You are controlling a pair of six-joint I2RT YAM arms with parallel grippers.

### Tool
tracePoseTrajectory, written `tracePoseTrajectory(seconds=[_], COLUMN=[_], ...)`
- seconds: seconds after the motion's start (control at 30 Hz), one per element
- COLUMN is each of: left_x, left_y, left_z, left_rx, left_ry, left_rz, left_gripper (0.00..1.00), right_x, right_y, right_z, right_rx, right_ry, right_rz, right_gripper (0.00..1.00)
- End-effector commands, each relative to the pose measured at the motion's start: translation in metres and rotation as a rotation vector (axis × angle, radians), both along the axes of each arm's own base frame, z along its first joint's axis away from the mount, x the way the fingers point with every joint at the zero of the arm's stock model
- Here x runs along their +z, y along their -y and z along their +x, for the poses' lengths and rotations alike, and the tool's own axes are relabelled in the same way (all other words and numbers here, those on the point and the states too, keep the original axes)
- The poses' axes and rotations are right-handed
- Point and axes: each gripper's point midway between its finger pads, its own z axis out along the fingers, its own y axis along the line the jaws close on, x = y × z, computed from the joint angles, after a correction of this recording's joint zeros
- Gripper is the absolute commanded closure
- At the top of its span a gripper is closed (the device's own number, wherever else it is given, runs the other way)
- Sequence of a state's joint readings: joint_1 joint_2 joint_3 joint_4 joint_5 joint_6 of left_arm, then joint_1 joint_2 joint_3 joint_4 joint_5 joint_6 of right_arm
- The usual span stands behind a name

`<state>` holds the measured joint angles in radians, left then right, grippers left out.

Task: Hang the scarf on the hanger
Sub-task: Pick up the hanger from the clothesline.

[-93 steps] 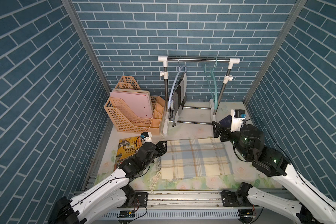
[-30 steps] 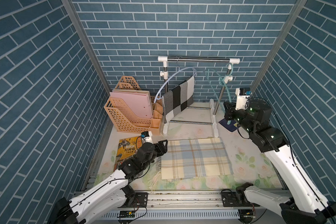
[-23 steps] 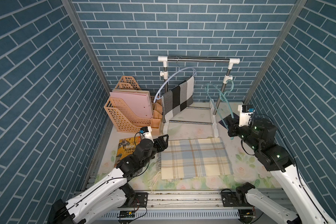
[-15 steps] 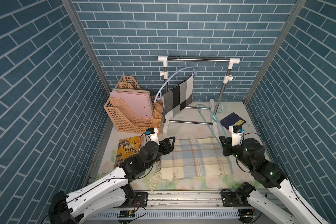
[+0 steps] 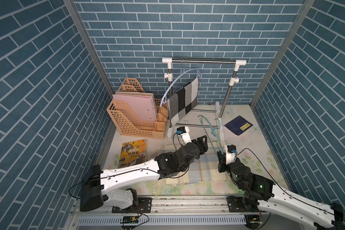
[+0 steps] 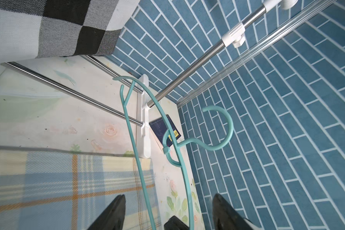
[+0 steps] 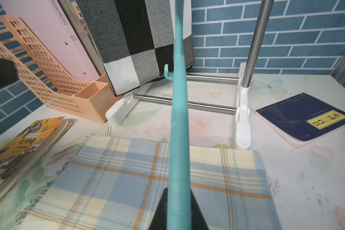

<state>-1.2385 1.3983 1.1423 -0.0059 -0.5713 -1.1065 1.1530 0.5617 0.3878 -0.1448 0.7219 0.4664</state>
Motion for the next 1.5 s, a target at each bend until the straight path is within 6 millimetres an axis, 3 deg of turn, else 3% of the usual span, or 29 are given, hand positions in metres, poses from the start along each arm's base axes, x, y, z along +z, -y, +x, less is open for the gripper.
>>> tracePoseTrajectory(seconds=[0.0,0.23,0.33,0.37,0.47,0.57,0.77,0.87,1.07,1.17,1.33,1.37,1.47], left_x=[0.005,0.029,0.035,0.047,0.048,0.037,0.016,0.007,0.005,0.001,-0.010,-0.011,-0.010], left_y=[0.007,0.019,0.036,0.040,0.056,0.066,0.074,0.075,0.079,0.079,0.080,0.080,0.079], left_z=[0.004,0.018,0.025,0.027,0.035,0.049,0.069,0.076,0.082,0.085,0.090,0.091,0.092], left_rx=[0.082,0.195,0.186,0.181,0.163,0.146,0.113,0.104,0.082,0.075,0.062,0.063,0.067], left_ry=[0.019,0.033,0.065,0.078,0.100,0.082,0.047,0.023,0.029,0.018,-0.004,-0.006,-0.003], left_rz=[0.099,0.232,0.339,0.344,0.428,0.476,0.488,0.490,0.487,0.487,0.498,0.500,0.500], left_gripper=[0.28,0.28,0.22,0.21,0.18,0.17,0.21,0.30,0.70,0.71,0.66,0.68,0.87], right_x=[0.011,0.001,-0.004,-0.005,-0.006,-0.006,-0.006,-0.006,-0.006,-0.008,-0.008,-0.008,-0.008], right_y=[0.008,0.000,-0.001,-0.001,-0.003,-0.004,-0.005,-0.007,-0.009,-0.010,-0.013,-0.013,-0.014], right_z=[0.009,0.013,0.015,0.015,0.016,0.017,0.018,0.018,0.019,0.019,0.019,0.019,0.019], right_rx=[-0.135,-0.157,-0.166,-0.167,-0.166,-0.163,-0.159,-0.154,-0.149,-0.144,-0.138,-0.136,-0.134], right_ry=[0.053,0.033,0.025,0.024,0.024,0.032,0.045,0.046,0.046,0.043,0.040,0.039,0.037], right_rz=[0.069,0.034,-0.002,-0.008,-0.027,-0.044,-0.068,-0.079,-0.092,-0.100,-0.109,-0.112,-0.115], right_gripper=[1.00,1.00,1.00,1.00,1.00,1.00,1.00,1.00,1.00,1.00,1.00,1.00,1.00])
